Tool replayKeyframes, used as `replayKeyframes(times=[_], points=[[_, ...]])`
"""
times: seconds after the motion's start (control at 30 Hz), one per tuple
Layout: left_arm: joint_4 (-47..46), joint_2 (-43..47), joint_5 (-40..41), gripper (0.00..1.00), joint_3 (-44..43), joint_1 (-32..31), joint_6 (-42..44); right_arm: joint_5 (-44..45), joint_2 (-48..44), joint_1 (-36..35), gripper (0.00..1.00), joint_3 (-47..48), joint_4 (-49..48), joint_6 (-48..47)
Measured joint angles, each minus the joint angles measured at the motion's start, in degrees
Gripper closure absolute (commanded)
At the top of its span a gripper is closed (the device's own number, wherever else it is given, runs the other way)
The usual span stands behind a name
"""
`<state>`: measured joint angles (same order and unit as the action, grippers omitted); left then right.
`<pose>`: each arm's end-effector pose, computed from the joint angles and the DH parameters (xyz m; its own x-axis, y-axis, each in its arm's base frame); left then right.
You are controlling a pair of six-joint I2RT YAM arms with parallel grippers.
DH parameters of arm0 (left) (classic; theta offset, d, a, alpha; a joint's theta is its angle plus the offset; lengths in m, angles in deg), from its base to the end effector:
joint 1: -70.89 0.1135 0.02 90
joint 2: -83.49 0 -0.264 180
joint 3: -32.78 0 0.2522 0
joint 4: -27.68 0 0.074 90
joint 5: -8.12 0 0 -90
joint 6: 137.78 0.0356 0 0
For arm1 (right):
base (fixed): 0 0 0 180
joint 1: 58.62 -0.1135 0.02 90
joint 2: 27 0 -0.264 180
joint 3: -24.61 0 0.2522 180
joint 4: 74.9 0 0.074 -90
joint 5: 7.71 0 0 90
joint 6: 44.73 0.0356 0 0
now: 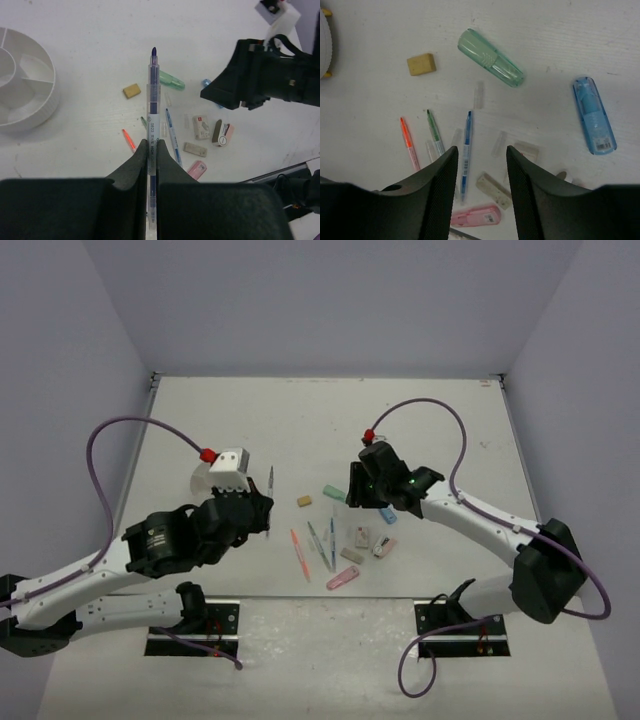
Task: Sort the stationery into containers
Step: Close the pen cap on the pen.
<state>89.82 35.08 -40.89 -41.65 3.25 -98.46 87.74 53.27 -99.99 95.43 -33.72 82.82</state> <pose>0.0798 -0.1325 0.3621 -0.5262 -0.2558 -0.8110 0.1411 0.9142 -0.3799 0.2226 0.1915 0.2477 -0.8334 0.0745 -0.5477 -0.1322 0.9352 0.3284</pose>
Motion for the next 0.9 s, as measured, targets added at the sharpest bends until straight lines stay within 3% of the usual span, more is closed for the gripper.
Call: replayKeyframes(times=[0.23,0.47,0.6,0.9], points=[[-0.22,7.29,-0.1,1.0,1.71,0.0,8.07,1.65,12.64,-2.19,0.59,7.44,-0.33,1.27],[-0.74,12.49,-0.91,1.0,10.23,-0.01,11.41,4.58,19.74,-3.06,0.69,11.53,1.83,2.06],[-1.83,15.94,-1.31,1.0,11.02,-0.01,12.85,5.56,22.88,-3.33,0.69,13.37,2.46,2.29],[-3.27,14.28,-1.78,1.0,11.02,0.0,13.93,5.58,27.0,-3.66,0.74,14.95,2.9,2.39]])
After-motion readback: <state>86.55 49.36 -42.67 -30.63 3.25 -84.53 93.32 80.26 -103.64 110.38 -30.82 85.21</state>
